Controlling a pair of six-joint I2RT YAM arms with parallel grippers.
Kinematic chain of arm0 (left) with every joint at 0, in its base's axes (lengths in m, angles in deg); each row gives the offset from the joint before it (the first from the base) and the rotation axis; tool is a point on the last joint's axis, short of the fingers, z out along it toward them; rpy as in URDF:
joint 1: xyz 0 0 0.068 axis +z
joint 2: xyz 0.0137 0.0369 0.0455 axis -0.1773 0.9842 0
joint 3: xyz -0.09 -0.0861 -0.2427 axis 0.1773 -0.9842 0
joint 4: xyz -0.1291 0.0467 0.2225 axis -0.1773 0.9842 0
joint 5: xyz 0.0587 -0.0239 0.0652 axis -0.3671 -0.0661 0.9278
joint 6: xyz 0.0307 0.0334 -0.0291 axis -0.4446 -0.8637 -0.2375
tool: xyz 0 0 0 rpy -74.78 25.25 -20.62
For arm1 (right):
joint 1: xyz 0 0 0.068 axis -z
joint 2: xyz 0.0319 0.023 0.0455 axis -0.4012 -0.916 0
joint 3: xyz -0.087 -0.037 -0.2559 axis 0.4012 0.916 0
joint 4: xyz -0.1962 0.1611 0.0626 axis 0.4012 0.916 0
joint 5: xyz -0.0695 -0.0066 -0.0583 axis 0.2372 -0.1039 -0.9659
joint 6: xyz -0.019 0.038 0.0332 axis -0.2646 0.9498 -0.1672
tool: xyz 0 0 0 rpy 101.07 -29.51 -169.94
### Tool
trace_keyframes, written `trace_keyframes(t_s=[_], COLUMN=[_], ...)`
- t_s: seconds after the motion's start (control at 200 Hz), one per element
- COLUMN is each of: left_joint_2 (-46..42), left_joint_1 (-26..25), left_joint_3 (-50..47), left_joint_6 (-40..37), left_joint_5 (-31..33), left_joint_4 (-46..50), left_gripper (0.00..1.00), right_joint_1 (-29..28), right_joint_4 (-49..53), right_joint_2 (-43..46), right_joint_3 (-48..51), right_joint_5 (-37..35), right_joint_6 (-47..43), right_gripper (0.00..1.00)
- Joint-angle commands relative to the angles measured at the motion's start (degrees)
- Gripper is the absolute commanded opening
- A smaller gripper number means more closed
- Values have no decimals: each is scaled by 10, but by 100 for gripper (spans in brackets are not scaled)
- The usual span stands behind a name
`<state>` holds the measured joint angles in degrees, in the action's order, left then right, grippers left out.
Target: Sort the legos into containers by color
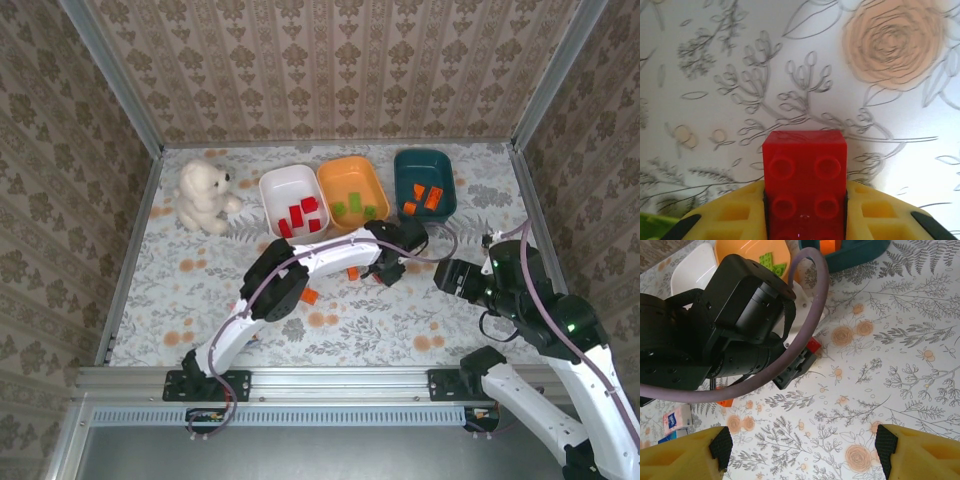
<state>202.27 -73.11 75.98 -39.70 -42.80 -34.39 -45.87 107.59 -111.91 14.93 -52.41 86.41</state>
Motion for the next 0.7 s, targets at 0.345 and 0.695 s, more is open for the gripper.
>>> trace_keyframes(t_s=[0.345, 0.695], left_joint_2=[-208, -139], left_joint_1=[154, 331], left_joint_3=[-56, -12], left_joint_6=[115, 137], left_joint_5=[-12, -12], left_joint_4=[-32, -38], left_gripper=[23, 23], right_joint_1=[2, 2], right_joint_4=[-44, -116], right_joint_2=[-36, -103], right_joint_3=[-3, 14], right_joint_5=[19, 131], right_joint_6=[-1, -13], right_gripper=[78, 79])
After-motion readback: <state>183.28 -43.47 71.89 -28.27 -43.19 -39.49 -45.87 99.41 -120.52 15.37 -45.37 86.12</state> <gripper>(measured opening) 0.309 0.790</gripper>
